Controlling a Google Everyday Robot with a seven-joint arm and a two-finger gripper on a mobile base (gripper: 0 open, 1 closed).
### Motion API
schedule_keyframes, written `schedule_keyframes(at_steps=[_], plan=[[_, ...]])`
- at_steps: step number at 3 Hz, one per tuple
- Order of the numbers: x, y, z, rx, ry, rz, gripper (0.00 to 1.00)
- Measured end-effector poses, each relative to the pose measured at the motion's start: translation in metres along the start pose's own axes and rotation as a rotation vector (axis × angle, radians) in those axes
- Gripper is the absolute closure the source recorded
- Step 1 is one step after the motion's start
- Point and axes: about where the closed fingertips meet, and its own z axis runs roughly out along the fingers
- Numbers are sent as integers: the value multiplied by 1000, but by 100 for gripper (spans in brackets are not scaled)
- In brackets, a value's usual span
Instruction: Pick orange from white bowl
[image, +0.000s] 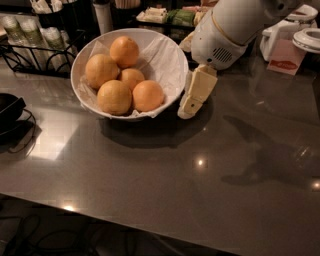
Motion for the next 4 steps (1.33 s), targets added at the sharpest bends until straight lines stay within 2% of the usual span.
schedule_keyframes(at_steps=[1, 2, 4], plan=[[-19, -13, -3, 31, -136, 73, 0], [-39, -24, -9, 38, -265, 148, 0], [-47, -25, -3, 37, -283, 147, 0]])
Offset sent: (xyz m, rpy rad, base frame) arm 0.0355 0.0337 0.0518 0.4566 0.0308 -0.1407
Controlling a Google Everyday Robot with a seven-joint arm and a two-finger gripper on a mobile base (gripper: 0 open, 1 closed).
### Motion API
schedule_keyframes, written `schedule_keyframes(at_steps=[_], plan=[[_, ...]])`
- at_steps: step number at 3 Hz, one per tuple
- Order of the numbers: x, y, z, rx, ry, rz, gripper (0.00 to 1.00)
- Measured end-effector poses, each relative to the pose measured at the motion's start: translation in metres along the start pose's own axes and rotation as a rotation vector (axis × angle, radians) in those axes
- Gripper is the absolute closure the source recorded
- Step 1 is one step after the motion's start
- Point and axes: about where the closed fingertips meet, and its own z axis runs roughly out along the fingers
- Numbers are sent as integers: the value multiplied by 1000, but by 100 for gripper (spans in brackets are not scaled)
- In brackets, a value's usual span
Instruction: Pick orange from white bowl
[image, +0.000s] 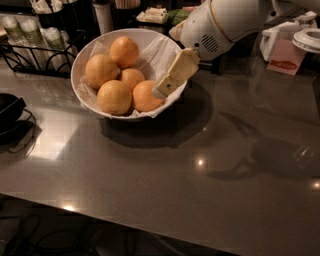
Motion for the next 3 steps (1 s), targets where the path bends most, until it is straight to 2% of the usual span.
schedule_keyframes(at_steps=[1, 2, 3], plan=[[-12, 3, 52, -90, 2, -2, 0], [-13, 3, 53, -92, 1, -1, 0], [-7, 3, 51, -93, -27, 22, 0]])
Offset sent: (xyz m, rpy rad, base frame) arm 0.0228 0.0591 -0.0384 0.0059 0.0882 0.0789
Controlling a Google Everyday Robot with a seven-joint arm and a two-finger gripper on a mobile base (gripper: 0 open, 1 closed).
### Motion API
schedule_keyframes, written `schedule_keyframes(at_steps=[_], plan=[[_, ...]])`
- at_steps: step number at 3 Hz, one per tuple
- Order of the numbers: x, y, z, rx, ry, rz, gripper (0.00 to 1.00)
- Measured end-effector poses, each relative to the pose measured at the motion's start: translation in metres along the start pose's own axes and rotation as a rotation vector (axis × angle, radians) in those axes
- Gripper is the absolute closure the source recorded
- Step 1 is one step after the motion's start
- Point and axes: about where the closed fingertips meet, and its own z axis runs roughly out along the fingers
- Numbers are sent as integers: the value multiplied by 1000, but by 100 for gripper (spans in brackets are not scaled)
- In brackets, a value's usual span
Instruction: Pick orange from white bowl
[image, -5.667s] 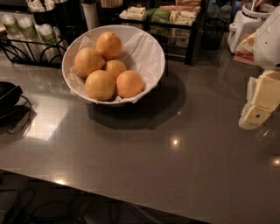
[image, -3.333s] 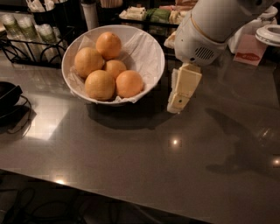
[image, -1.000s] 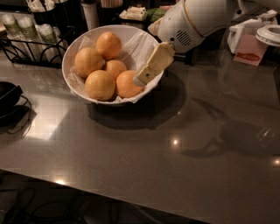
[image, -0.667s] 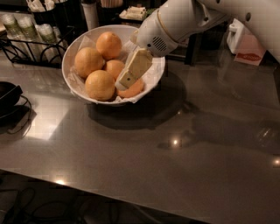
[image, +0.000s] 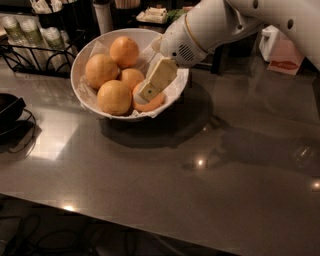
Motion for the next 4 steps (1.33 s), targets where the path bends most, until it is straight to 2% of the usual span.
schedule_keyframes(at_steps=[1, 2, 3, 4], plan=[[4, -2, 3, -1, 15, 8, 0], [22, -10, -5, 41, 73, 43, 0], [22, -10, -5, 41, 73, 43, 0], [22, -10, -5, 41, 73, 43, 19]])
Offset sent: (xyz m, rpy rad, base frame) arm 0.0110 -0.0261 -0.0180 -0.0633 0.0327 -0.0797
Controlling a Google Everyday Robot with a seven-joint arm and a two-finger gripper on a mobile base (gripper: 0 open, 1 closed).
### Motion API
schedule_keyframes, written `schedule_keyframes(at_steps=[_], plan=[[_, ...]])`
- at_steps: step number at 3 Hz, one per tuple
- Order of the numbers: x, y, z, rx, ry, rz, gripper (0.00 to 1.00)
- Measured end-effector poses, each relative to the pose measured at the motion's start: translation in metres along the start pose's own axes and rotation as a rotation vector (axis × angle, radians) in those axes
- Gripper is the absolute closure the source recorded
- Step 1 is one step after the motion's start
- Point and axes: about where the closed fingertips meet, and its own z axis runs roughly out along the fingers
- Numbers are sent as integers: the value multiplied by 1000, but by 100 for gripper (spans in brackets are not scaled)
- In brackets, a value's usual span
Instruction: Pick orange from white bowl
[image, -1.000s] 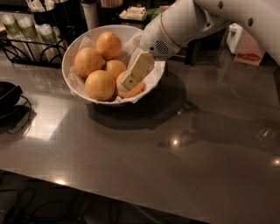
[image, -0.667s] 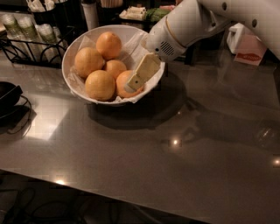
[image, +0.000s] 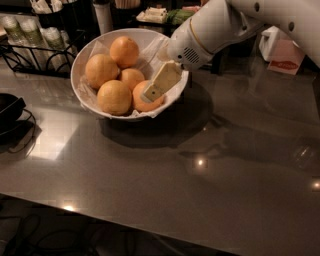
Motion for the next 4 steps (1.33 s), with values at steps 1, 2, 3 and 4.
schedule_keyframes(at_steps=[1, 2, 3, 4], plan=[[0, 0, 0, 0, 0, 0, 41], [2, -3, 9, -9, 10, -1, 46], [4, -7, 22, -27, 24, -4, 41], [4, -7, 22, -27, 24, -4, 30]])
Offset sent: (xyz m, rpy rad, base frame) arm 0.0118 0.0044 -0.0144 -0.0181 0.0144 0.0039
